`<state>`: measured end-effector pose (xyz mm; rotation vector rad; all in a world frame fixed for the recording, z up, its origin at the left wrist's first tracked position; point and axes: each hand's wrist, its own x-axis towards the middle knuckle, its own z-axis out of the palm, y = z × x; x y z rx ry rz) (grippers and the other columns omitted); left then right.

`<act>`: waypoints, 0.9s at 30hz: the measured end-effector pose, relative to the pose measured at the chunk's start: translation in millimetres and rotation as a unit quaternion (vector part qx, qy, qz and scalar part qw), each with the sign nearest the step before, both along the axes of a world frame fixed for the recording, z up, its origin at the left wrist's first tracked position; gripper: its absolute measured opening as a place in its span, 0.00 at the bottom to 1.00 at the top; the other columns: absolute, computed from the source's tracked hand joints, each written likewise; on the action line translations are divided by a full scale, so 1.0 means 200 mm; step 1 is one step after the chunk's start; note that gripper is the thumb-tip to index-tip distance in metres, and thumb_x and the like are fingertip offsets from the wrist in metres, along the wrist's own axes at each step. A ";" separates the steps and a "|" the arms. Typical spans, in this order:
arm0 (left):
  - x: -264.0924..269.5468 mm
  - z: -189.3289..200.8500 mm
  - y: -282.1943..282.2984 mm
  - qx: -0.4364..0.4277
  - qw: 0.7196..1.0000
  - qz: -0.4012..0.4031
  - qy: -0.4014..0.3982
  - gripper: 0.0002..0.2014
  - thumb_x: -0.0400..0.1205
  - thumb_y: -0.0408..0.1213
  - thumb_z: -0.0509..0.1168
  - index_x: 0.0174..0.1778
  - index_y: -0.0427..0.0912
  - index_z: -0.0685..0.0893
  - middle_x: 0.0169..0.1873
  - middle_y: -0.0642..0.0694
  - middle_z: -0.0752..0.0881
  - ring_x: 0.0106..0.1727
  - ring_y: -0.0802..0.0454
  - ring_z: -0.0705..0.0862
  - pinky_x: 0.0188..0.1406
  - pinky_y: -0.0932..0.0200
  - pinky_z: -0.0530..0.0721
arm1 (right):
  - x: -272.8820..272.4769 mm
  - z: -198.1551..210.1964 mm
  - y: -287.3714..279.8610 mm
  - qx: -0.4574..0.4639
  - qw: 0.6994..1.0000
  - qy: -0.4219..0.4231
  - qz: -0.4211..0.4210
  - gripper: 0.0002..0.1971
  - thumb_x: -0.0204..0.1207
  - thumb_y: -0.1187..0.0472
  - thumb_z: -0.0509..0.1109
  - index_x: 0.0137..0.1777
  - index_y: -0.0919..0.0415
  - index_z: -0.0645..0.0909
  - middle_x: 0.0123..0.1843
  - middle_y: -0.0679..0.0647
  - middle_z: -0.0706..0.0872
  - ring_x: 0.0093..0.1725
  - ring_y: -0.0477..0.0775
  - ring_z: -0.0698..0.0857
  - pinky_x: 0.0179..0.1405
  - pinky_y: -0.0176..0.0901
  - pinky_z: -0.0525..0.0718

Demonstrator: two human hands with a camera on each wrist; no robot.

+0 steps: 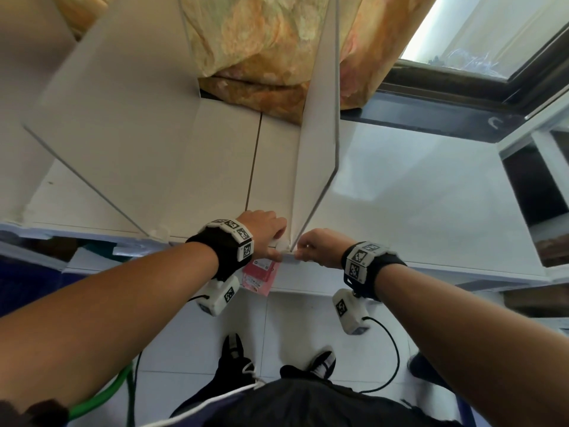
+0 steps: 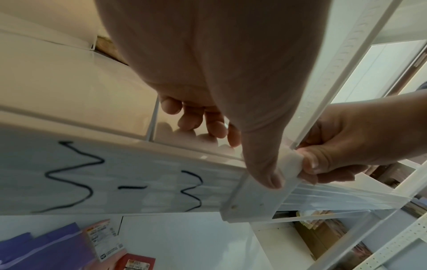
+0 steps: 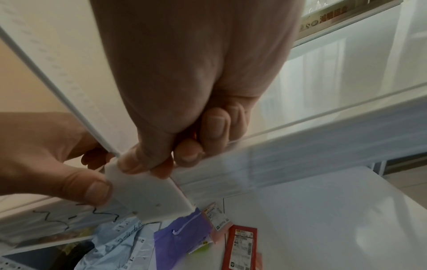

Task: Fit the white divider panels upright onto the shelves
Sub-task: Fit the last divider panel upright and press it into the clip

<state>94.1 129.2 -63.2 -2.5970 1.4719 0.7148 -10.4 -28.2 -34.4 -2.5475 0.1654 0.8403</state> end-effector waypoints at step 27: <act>-0.03 0.06 0.05 -0.009 0.996 -0.062 -0.067 0.31 0.73 0.76 0.53 0.44 0.49 0.74 0.38 0.50 0.81 0.35 0.47 0.80 0.36 0.53 0.75 | 0.00 0.16 0.26 -0.132 0.990 -0.028 -0.030 0.14 0.83 0.55 0.53 0.48 0.62 0.78 0.37 0.54 0.77 0.54 0.65 0.85 0.50 0.48 0.81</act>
